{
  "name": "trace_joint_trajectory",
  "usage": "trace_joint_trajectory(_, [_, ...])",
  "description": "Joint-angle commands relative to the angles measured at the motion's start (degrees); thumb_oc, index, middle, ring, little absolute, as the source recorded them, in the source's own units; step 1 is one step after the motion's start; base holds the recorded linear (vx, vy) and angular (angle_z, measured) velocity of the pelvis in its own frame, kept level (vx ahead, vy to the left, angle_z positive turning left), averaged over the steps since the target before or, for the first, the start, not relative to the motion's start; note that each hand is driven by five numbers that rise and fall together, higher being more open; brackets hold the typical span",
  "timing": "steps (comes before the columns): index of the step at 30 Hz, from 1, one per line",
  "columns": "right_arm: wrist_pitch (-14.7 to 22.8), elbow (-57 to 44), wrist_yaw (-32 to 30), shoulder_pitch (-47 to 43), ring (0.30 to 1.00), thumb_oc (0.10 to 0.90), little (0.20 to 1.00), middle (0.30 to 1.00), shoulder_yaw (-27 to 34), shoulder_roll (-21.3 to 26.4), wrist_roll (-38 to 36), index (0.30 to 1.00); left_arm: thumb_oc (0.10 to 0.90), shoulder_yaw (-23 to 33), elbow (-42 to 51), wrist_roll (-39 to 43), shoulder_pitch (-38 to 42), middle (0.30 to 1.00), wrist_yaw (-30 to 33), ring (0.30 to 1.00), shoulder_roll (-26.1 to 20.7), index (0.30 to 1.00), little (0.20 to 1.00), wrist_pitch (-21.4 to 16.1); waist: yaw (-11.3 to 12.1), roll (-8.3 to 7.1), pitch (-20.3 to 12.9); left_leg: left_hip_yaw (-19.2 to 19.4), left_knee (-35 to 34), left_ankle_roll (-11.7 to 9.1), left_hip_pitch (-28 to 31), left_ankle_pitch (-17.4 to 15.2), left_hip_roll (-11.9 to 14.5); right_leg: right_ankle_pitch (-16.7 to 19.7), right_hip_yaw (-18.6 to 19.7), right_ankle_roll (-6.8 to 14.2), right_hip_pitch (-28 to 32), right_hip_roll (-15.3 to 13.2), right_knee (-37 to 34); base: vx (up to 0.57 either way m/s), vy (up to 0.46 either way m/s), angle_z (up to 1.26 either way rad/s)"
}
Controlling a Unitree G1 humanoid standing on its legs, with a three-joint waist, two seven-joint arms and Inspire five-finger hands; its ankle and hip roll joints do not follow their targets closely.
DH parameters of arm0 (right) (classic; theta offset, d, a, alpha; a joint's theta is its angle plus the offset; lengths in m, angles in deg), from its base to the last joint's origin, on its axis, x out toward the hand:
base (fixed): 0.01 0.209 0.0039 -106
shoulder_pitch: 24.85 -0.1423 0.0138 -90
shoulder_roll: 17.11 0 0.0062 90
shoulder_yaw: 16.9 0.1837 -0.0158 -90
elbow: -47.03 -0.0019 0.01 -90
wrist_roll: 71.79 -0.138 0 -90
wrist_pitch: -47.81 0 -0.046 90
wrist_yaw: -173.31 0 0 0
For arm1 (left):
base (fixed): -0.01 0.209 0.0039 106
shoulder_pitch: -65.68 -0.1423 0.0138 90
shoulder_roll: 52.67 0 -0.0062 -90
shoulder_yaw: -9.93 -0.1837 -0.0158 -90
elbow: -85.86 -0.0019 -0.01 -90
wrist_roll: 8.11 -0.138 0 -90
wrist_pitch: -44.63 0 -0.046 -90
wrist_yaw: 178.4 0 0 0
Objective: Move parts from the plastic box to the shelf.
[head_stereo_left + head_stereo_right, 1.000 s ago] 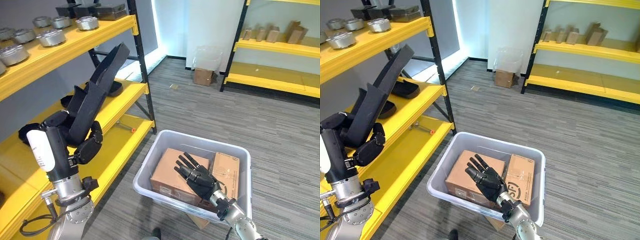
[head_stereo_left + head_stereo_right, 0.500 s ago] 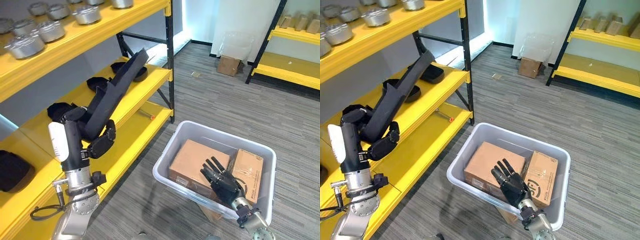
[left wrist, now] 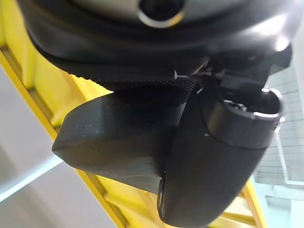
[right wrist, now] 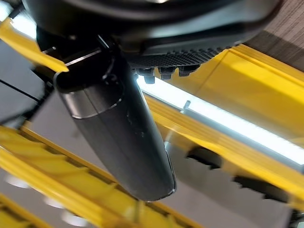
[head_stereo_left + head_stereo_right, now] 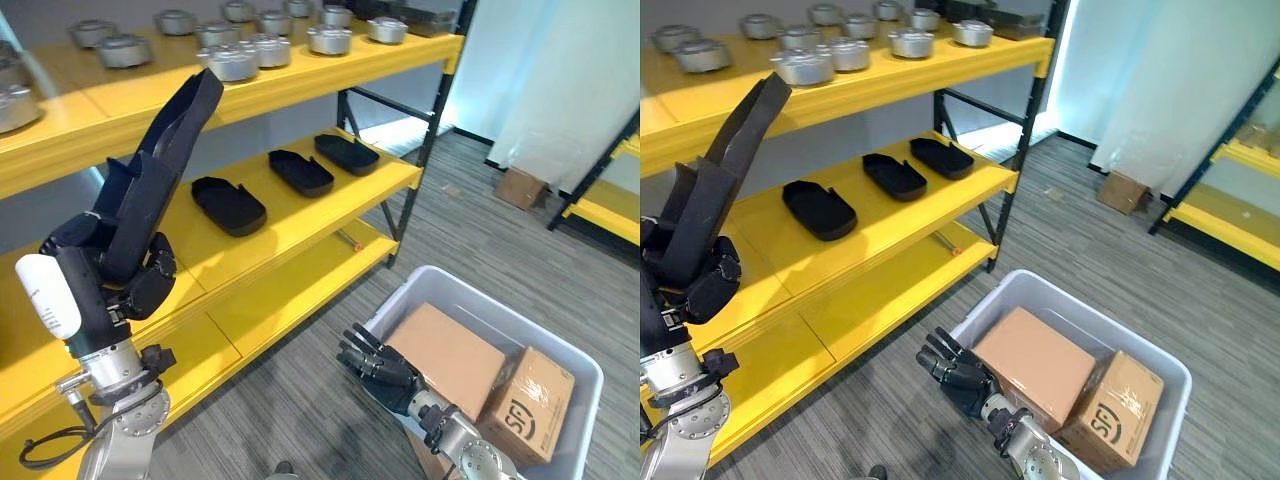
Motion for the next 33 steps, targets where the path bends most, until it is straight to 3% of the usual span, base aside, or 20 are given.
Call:
trace_joint_trajectory(1, [2.99, -7.35, 0.67, -3.62, 1.0, 0.9, 1.0, 1.0, 0.47, -0.33, -2.94, 1.0, 0.4, 4.21, 5.78, 0.1, 6.92, 0.3, 1.82, 0.3, -3.77, 0.3, 0.3, -1.01, -1.02, 3.2, -2.59, 1.33, 0.08, -1.63, 3.46, -1.88, 3.92, -0.82, -0.06, 0.52, -2.21, 2.17, 2.53, -0.05, 0.137, 0.25])
trace_joint_trajectory(7, [3.44, -7.78, 0.32, -3.64, 1.0, 0.9, 1.0, 1.0, -1.21, -0.55, -2.14, 1.0, 0.4, 4.52, 6.18, 0.67, 7.18, 0.3, 0.41, 0.3, -4.42, 0.3, 0.3, 0.1, 0.65, 2.72, -2.84, 0.71, -0.35, -0.83, 2.2, -2.13, 2.29, 1.16, -1.25, 1.67, -2.3, 0.59, 1.52, -0.06, 0.173, 0.14])
trace_joint_trajectory(11, [5.01, -7.96, 0.59, -3.08, 1.0, 0.9, 1.0, 1.0, -1.62, -1.12, -2.49, 1.0, 0.4, 4.86, 6.18, 1.87, 7.53, 0.3, -1.73, 0.3, -6.38, 0.3, 0.3, -2.06, 1.94, 1.61, -2.37, 1.17, -0.36, 0.41, 1.3, -2.77, -0.06, 7.27, -2.84, 3.93, -3.0, -2.9, -0.46, -0.1, 0.214, 0.06])
trace_joint_trajectory(13, [5.3, -7.76, 0.89, -3.0, 1.0, 0.9, 1.0, 1.0, -1.64, -1.37, -2.52, 1.0, 0.4, 4.9, 6.54, 2.39, 7.63, 0.3, -2.38, 0.3, -6.88, 0.3, 0.3, -2.27, 2.17, 1.24, -2.32, 1.06, -0.36, 0.74, 1.05, -2.93, -0.51, 8.28, -2.89, 4.27, -3.34, -3.36, -0.52, -0.05, 0.079, 0.07])
trace_joint_trajectory(15, [6.65, -7.25, 0.8, -3.16, 1.0, 0.9, 1.0, 1.0, -1.6, -1.99, -3.04, 1.0, 0.4, 3.95, 6.32, 4.03, 8.61, 0.3, -4.17, 0.3, -7.89, 0.3, 0.3, -4.04, 2.13, 0.43, -2.02, -0.08, -0.36, 2.14, 0.55, -3.69, -1.96, 10.37, -1.07, 4.66, -4.97, -4.06, 0.63, -0.08, 0.106, 0.14])
trace_joint_trajectory(19, [7.87, -6.71, 1.44, -3.15, 1.0, 0.9, 1.0, 1.0, -1.03, -2.29, -3.96, 1.0, 0.4, 1.07, 5.66, 1.68, 10.77, 0.3, -5.59, 0.3, -7.96, 0.3, 0.3, -6.95, 0.78, -0.16, -2.11, -1.71, -0.36, 3.79, -0.11, -4.38, -3.35, 9.63, 3.45, 4.25, -6.79, -2.86, 3.2, -0.04, 0.112, 0.35])
trace_joint_trajectory(20, [8.29, -6.41, 1.68, -2.93, 1.0, 0.9, 1.0, 1.0, -0.39, -2.4, -3.96, 1.0, 0.4, -0.16, 5.37, 1.93, 11.85, 0.3, -5.88, 0.3, -7.65, 0.3, 0.3, -7.38, -0.23, -0.18, -2.26, -2.95, -0.36, 4.52, -0.35, -4.67, -3.99, 8.69, 6.55, 3.78, -7.72, -1.62, 4.45, 0.02, 0.11, 0.64])
trace_joint_trajectory(21, [8.52, -6.11, 1.57, -2.31, 1.0, 0.9, 1.0, 1.0, 0.74, -2.21, -4.87, 1.0, 0.4, -2.3, 3.98, 2.97, 13.61, 0.3, -6.77, 0.3, -7.4, 0.3, 0.3, -9.37, -2.26, -0.12, -2.71, -5.16, -0.36, 5.63, -0.99, -4.78, -4.9, 7.2, 12.44, 2.74, -9.4, 1.01, 6.32, 0.08, 0.185, 1.03])
trace_joint_trajectory(22, [7.86, -5.84, 1.57, -1.36, 1.0, 0.9, 1.0, 1.0, 2.31, -1.47, -6.13, 1.0, 0.4, -6.18, 3.87, 2.72, 14.98, 0.3, -10.08, 0.3, -5.75, 0.3, 0.3, -12.73, -5.37, -0.08, -3.07, -9.15, -0.36, 7.17, -1.77, -4.53, -6.78, 2.47, 20.78, 0.66, -11.64, 9.8, 11.03, 0.11, 0.203, 1.68])
trace_joint_trajectory(23, [6.26, -5.86, 1.2, -2.19, 1.0, 0.9, 1.0, 1.0, 2.96, -0.72, -6.16, 1.0, 0.4, -7.13, 5.29, 3.74, 13.49, 0.3, -13.44, 0.3, -4.19, 0.3, 0.3, -14.53, -5.77, 0.21, -2.97, -10.57, -0.36, 7.17, -1.74, -4.03, -7.97, -0.55, 22.06, -2.03, -11.57, 14.87, 11.59, 0.14, 0.17, 1.78])
trace_joint_trajectory(24, [5.56, -6.08, 0.85, -2.92, 1.0, 0.9, 1.0, 1.0, 2.8, -0.82, -5.85, 1.0, 0.4, -7.72, 6.19, 4.06, 11.7, 0.3, -17.7, 0.3, -2.63, 0.3, 0.3, -17.32, -5.58, 0.43, -2.86, -11.55, -0.36, 7.1, -1.61, -3.62, -9.32, -2.13, 22.8, -3.83, -11.2, 17.61, 11.24, 0.1, 0.074, 1.37])
trace_joint_trajectory(28, [6.65, -5.04, 0.32, -4.37, 1.0, 0.9, 1.0, 1.0, 1.7, 0.2, -6.87, 1.0, 0.4, -10.56, 6.15, 7.79, 11.02, 0.3, -26.11, 0.3, -3.17, 0.3, 0.3, -20.03, -5.28, 1.35, -2.81, -12.63, 0.28, 6.88, -1.65, -2.98, -10.11, -2.81, 23.31, -5.12, -9.61, 17.95, 7.03, 0.04, -0.058, 0.02])
trace_joint_trajectory(33, [6.31, -6.02, 0.87, -3.4, 1.0, 0.9, 1.0, 1.0, 1.61, 1.06, -7.36, 1.0, 0.4, -12.62, 6.39, 7.74, 10.07, 0.3, -30.1, 0.3, -3.58, 0.3, 0.3, -20.55, -6.5, 2.66, -3.35, -12.81, 0.2, 6.76, -1.4, -2.89, -10.02, -3.18, 25.27, -5.58, -8.44, 18.48, 4.65, 0.04, -0.057, 0.03])
